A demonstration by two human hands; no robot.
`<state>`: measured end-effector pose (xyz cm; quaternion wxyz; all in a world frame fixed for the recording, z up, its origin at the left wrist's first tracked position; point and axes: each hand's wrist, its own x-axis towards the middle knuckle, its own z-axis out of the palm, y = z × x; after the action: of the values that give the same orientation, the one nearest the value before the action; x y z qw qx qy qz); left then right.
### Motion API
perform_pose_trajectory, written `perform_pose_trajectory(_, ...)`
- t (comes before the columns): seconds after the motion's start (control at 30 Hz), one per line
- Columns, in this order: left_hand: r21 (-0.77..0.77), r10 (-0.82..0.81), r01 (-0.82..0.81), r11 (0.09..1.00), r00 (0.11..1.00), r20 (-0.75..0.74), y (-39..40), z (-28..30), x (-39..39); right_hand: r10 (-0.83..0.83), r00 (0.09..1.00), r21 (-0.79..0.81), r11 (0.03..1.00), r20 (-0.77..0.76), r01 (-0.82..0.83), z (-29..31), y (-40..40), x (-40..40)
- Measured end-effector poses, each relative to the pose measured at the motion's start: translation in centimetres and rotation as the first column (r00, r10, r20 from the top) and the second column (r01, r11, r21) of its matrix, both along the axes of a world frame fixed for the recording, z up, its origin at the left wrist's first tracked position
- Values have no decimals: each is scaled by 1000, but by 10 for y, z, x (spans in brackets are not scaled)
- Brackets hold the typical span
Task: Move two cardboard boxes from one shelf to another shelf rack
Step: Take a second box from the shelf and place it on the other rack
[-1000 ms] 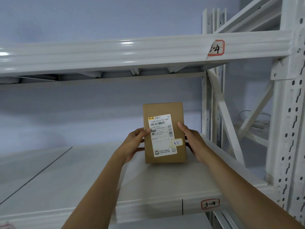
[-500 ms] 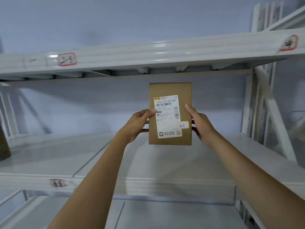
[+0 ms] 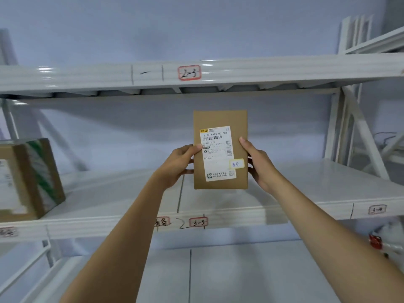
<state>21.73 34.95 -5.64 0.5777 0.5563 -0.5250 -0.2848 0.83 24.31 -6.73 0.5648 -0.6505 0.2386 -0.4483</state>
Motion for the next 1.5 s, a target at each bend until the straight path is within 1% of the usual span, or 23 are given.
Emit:
perform_pose_trajectory(0.27, -40, 10, -13, 999, 998, -64, 60, -11, 19, 59, 998, 3, 998, -35, -59, 6, 50, 23)
perform_pose_trajectory(0.57, -36, 64, -69, 997, 990, -123, 116, -15, 33, 190, 981, 65, 980, -21, -189, 3, 84, 45)
perform_pose_trajectory(0.73, -48, 47, -55, 997, 987, -151, 140, -20, 52, 277, 958, 62, 960, -71, -273, 3, 98, 58)
perform_pose_trajectory(0.97, -35, -7, 1, 999, 983, -183, 143, -23, 86, 291, 955, 41, 956, -56, -289, 2, 102, 80)
perform_pose_trajectory(1.13, 34, -47, 51, 998, 994, -102, 135, -26, 118, 315, 948, 47, 949, -48, -312, -7, 95, 99)
perform_pose_trajectory(1.3, 61, -91, 98, 993, 990, -104, 127, -33, 140, 304, 952, 77, 951, -29, -301, -10, 87, 116)
perform_pose_trajectory(1.5, 66, -201, 205, 976, 977, -72, 123, -40, 147, 312, 946, 107, 947, -85, -303, -17, 77, 121)
